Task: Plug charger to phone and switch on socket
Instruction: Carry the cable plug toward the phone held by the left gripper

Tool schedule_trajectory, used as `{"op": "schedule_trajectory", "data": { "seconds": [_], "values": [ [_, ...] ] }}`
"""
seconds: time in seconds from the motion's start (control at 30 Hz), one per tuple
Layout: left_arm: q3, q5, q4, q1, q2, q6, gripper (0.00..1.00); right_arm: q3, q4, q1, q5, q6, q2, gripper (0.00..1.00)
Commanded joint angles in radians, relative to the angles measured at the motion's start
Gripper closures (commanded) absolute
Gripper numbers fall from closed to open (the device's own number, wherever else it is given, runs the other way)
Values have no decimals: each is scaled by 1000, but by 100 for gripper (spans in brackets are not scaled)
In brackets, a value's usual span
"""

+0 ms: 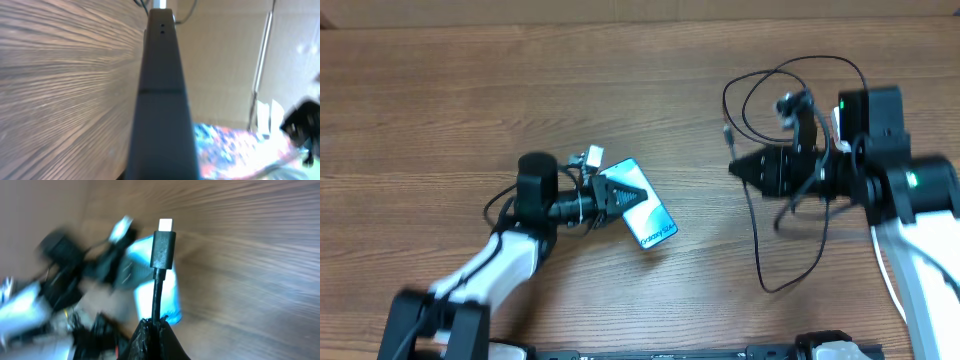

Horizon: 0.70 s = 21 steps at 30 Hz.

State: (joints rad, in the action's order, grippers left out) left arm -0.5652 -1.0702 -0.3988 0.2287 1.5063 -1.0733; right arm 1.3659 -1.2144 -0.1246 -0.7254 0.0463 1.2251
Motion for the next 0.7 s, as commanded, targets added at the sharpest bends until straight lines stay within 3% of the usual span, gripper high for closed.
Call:
{"op": "schedule_trajectory", "data": {
  "seconds": [0.0,0.17,0.27,0.47,0.67],
  "values": [
    [-113,-219,-59,-2,108,11,96,-30,-45,-60,-28,-85,-97,96],
    [-200,-290,-119,1,185,-6,96,-115,-51,-159,53,-53,-229,96],
    [-215,-276,-153,0,184,-32,96,-204,-18,-198,122,71,-289,96],
    [-217,-277,-274,0,184,-143,96,-417,169,-288,122,226,-344,96],
    [-217,-260,-283,0,184,-146,96,-501,286,-422,234,274,-338,96]
  ]
}}
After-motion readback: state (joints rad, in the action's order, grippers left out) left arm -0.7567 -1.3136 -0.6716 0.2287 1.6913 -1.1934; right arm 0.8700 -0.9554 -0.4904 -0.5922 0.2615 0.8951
